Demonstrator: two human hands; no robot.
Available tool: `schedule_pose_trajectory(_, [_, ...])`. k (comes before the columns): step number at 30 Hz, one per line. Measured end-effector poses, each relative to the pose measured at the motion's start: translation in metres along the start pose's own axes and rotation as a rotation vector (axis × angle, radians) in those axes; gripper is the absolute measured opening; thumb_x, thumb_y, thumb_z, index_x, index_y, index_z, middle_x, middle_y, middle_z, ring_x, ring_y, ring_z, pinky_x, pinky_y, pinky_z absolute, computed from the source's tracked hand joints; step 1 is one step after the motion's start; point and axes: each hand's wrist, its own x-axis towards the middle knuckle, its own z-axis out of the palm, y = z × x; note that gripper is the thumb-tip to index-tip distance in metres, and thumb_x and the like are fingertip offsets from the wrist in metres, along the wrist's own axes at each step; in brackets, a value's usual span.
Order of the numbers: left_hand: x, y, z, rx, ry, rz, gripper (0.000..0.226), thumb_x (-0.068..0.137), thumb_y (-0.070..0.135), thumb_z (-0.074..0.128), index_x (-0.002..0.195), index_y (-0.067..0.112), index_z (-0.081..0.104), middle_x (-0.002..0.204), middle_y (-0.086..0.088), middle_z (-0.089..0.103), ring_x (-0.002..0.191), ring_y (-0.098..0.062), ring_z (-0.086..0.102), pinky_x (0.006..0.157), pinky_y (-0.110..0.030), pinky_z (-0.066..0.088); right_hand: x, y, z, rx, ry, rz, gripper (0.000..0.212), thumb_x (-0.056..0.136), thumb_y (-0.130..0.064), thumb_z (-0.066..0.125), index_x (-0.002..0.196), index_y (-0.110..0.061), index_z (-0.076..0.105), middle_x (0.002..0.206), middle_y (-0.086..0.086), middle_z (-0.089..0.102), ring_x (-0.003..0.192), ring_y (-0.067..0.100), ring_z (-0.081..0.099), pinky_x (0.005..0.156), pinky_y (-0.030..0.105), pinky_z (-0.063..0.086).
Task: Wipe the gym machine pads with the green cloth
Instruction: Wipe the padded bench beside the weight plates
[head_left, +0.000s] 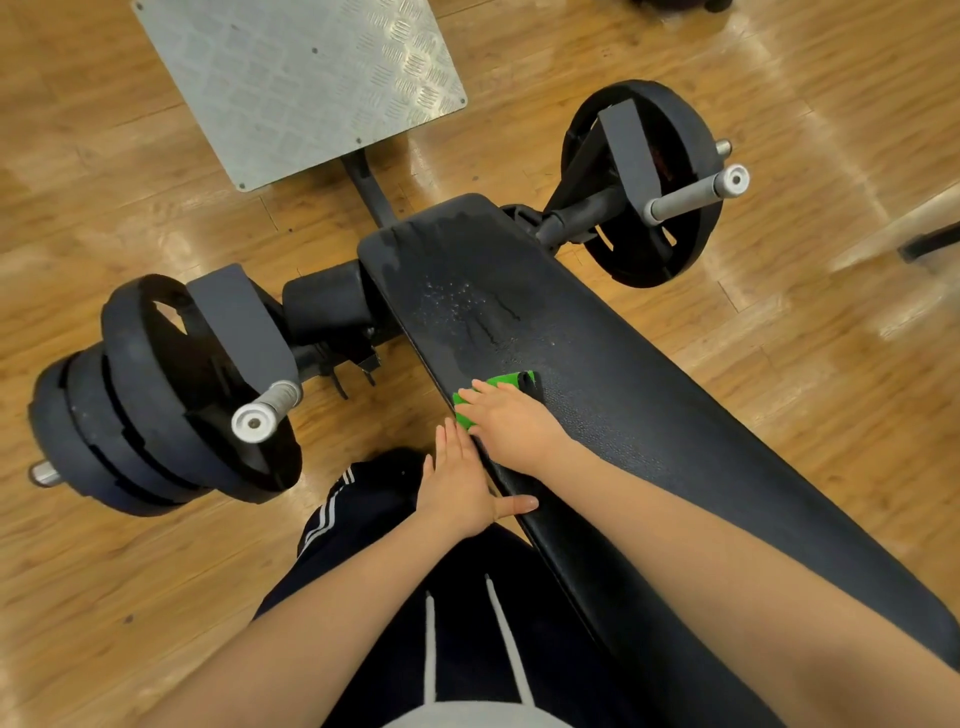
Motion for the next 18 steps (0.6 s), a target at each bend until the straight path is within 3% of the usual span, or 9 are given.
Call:
schedule_pose_trajectory(5, [-0.001,0.000,0.001,0.002,-0.024,-0.045,0.139,0.067,0.082,0.056,0.148,-0.001,-0.020,0.157,-0.018,-0.023,0.146,-0.029,-0.020,0.120,-0.046,0.003,0.000,0.018,-0.006,0.029,-0.036,0.056,0.054,0.095,-0.004,0.039,0.146,-0.017,0.028,0.155,0.000,0.020,0.144,0.018,0.010,0.114,0.032,0.010])
schedule_pose_trajectory(8, [-0.002,0.001,-0.001,0.011,-0.022,-0.036,0.138,0.068,0.081,0.056,0.148,-0.002,-0.020,0.158,-0.019,-0.022,0.146,-0.029,-0.019,0.120,-0.045,0.003,0.006,0.039,-0.012,-0.024,-0.012,0.209,0.062,0.086,0.005,0.045,0.144,-0.012,0.031,0.152,0.006,0.027,0.141,0.023,0.021,0.111,0.034,0.023])
schedule_pose_trajectory(12, [-0.004,0.001,-0.005,0.029,0.006,0.017,0.135,0.069,0.080,0.056,0.149,-0.001,-0.019,0.158,-0.017,-0.022,0.146,-0.028,-0.019,0.120,-0.045,0.003,-0.011,0.083,-0.021,0.060,0.116,0.484,0.053,0.082,0.010,0.041,0.131,-0.009,0.047,0.141,0.010,0.042,0.131,0.028,0.036,0.105,0.040,0.035])
schedule_pose_trajectory(18, [0.000,0.000,-0.009,0.087,-0.007,0.084,0.134,0.070,0.080,0.054,0.149,-0.001,-0.019,0.157,-0.016,-0.026,0.145,-0.028,-0.023,0.120,-0.045,0.002,-0.029,0.134,-0.024,0.079,0.103,0.662,0.041,0.085,0.005,0.042,0.123,-0.005,0.053,0.143,0.010,0.041,0.135,0.027,0.030,0.104,0.041,0.030])
